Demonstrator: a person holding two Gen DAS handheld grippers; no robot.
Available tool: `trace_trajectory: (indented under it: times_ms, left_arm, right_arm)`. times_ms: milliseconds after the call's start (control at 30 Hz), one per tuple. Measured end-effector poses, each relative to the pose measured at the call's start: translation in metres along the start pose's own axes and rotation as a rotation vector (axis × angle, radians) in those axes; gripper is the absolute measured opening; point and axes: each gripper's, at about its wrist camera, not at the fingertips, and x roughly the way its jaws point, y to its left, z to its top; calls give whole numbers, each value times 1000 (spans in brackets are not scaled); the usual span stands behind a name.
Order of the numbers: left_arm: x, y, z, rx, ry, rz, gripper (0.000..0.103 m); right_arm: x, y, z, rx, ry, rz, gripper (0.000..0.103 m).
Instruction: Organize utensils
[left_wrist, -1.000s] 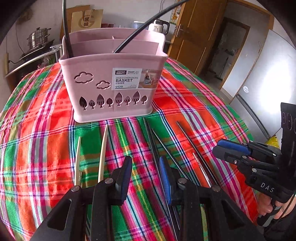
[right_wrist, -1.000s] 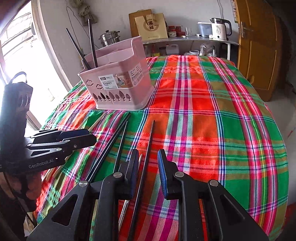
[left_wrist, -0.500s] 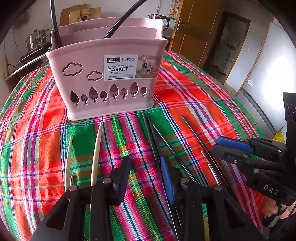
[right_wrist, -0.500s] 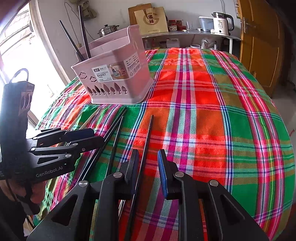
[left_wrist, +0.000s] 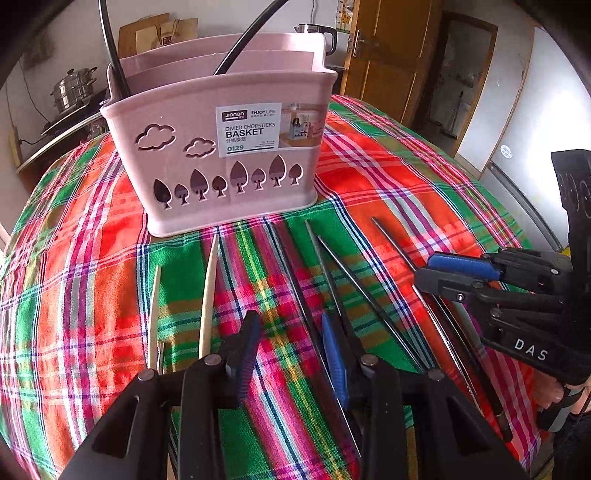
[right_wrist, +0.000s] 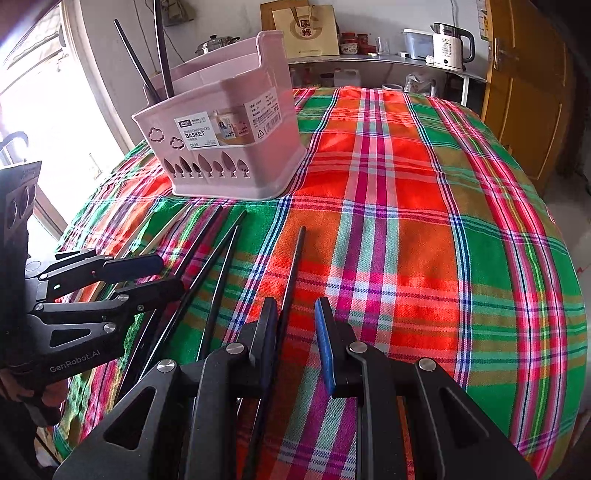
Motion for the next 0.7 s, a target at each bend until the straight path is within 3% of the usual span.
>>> trace_trajectory:
  times_ms: [367, 500, 667, 700]
  left_arm:
    - [10, -2, 16, 11, 7, 12, 33]
    - [14, 9, 25, -28, 14, -15, 24]
    - [16, 5, 28, -11, 13, 8, 20]
    - [16, 4, 29, -8, 16, 4, 13]
  right_arm:
    - [16, 15, 17, -71, 30, -91, 19]
    - [18, 12, 20, -72, 37, -100, 12]
    - [19, 14, 22, -75, 36, -104, 7]
    - [19, 14, 22, -72, 36, -103, 7]
